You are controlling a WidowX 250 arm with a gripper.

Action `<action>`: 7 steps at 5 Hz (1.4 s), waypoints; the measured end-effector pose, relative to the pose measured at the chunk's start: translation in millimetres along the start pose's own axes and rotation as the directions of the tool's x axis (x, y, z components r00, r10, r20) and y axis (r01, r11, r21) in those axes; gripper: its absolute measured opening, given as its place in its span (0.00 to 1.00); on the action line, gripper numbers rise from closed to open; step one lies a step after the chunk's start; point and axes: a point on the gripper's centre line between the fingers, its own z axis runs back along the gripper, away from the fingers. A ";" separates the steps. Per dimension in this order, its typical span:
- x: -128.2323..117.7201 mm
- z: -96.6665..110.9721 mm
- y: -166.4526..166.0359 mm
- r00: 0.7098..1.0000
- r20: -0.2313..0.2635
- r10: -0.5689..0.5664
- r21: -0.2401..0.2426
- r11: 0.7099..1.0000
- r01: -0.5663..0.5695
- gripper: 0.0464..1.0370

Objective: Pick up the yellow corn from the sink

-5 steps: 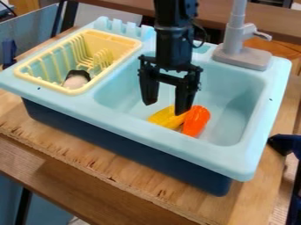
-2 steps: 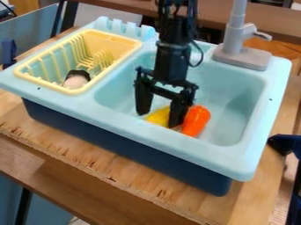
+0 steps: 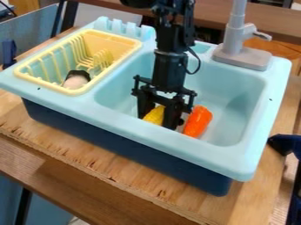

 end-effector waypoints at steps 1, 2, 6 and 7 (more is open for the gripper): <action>-0.9 0.4 1.1 1.000 0.001 0.008 0.008 1.000 -0.008 0.57; -2.6 4.6 4.7 1.000 0.011 0.019 0.032 0.999 -0.019 0.57; 11.9 36.3 27.8 0.996 0.076 0.047 0.086 0.995 -0.054 0.57; 21.2 21.3 31.7 0.999 0.013 0.051 0.102 0.993 -0.052 0.57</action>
